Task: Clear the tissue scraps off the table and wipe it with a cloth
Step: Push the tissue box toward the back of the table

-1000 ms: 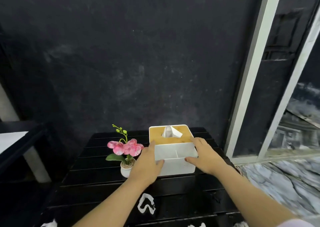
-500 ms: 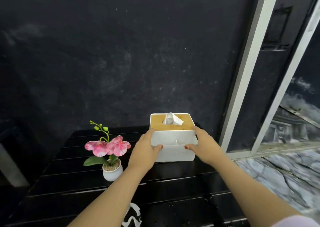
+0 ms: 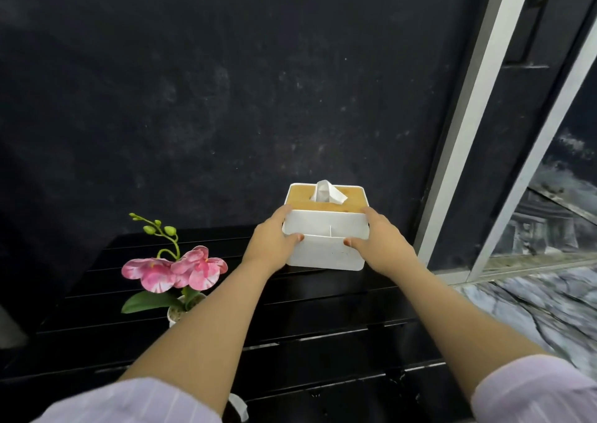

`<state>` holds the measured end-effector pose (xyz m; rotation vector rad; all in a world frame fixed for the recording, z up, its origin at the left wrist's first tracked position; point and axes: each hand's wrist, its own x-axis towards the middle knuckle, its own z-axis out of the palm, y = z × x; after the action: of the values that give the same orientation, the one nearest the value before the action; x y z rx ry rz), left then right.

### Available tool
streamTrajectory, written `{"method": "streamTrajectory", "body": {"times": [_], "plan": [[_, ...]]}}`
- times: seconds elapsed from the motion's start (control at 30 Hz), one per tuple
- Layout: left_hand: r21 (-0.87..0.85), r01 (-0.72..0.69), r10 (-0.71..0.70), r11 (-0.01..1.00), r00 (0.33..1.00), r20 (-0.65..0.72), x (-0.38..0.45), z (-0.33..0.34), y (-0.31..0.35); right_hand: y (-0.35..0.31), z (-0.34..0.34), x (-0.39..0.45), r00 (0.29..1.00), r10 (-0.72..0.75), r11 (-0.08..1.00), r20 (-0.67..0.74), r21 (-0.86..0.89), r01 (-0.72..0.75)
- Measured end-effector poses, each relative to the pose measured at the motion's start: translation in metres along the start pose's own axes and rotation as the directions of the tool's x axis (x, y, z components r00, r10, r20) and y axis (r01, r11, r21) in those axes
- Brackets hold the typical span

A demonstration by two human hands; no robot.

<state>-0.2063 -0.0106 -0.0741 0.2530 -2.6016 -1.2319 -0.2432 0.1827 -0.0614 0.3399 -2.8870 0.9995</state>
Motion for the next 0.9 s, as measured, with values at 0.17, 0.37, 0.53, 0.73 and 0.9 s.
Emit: {"method": "streamTrajectory", "body": {"times": [0.17, 0.37, 0.53, 0.73, 0.9], "plan": [[-0.021, 0.009, -0.009, 1.000, 1.000, -0.006, 0.017, 0.005, -0.005, 0.001, 0.003, 0.011, 1.000, -0.004, 1.000, -0.016, -0.020, 0.004], [-0.006, -0.003, 0.003, 1.000, 1.000, -0.002, 0.028, 0.007, -0.006, 0.002, 0.005, 0.017, 0.999, 0.002, 0.999, -0.038, -0.040, -0.004], [-0.023, -0.007, 0.007, 1.000, 1.000, -0.009, 0.027, 0.008, -0.007, 0.003, 0.007, 0.017, 0.999, 0.006, 1.000, -0.035, -0.014, -0.006], [-0.078, -0.025, 0.023, 0.997, 0.999, -0.022, 0.025, 0.010, -0.006, 0.003, 0.003, 0.019, 1.000, 0.014, 1.000, -0.014, -0.003, -0.014], [0.021, 0.012, -0.013, 1.000, 1.000, 0.021, 0.024, 0.006, -0.006, 0.000, 0.000, 0.022, 0.999, 0.030, 0.999, 0.032, -0.022, -0.029]]}}
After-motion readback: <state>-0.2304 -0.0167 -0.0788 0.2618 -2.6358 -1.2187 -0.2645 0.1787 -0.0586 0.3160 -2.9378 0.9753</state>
